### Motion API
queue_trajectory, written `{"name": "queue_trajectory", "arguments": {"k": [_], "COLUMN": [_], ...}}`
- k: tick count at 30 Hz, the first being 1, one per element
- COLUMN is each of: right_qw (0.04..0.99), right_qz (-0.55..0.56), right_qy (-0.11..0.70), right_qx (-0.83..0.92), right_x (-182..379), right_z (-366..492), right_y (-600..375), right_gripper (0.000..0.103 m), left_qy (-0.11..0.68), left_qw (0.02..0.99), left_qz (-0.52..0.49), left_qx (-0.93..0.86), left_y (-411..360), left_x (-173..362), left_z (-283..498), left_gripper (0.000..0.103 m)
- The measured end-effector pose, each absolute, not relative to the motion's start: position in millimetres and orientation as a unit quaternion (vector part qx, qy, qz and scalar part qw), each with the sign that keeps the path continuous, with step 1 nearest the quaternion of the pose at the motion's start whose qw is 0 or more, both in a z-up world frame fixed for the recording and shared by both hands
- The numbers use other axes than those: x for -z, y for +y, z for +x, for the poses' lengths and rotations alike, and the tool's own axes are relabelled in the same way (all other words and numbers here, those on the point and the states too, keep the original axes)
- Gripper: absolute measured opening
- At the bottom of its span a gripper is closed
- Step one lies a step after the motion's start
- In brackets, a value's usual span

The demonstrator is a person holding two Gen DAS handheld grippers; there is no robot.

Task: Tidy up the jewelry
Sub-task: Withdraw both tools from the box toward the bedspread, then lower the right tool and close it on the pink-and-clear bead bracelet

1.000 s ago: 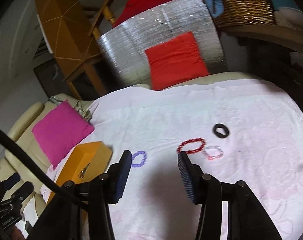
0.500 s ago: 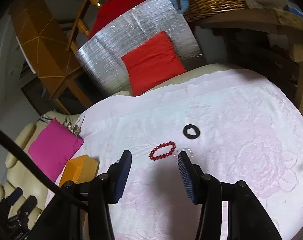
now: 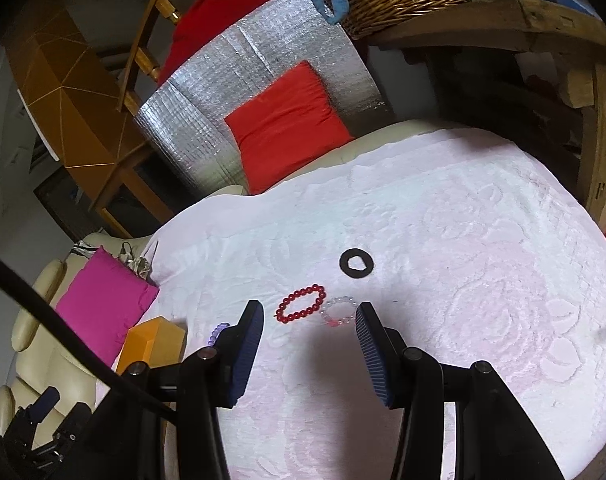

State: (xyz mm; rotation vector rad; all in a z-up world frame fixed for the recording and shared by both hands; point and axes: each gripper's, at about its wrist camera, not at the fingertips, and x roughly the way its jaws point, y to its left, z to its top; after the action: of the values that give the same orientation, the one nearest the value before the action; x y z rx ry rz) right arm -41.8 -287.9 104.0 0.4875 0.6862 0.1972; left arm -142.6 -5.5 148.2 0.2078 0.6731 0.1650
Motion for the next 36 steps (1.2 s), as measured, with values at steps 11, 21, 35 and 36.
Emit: {"name": "queue_trajectory", "arguments": {"k": [11, 21, 35, 36], "right_qw": [0.902, 0.873, 0.846, 0.846], "right_qz": [0.246, 0.261, 0.215, 0.208], "right_qy": [0.343, 0.406, 0.484, 0.487], "right_qx": [-0.087, -0.078, -0.064, -0.058], "right_x": [-94, -62, -15, -11], "right_z": [-35, -5, 56, 59], "right_y": [-299, -310, -268, -265], "right_gripper": [0.051, 0.051, 0.049, 0.046], "left_qy": [0.342, 0.384, 0.407, 0.409], "left_qw": [0.930, 0.916, 0.909, 0.908], "left_qz": [0.112, 0.092, 0.079, 0.078], "left_qx": [-0.074, -0.066, -0.041, -0.039], "left_y": [-5, 23, 41, 42], "left_x": [-130, -90, -70, -69], "left_z": [-130, -107, -90, -90], "left_gripper": [0.085, 0.084, 0.084, 0.084]}}
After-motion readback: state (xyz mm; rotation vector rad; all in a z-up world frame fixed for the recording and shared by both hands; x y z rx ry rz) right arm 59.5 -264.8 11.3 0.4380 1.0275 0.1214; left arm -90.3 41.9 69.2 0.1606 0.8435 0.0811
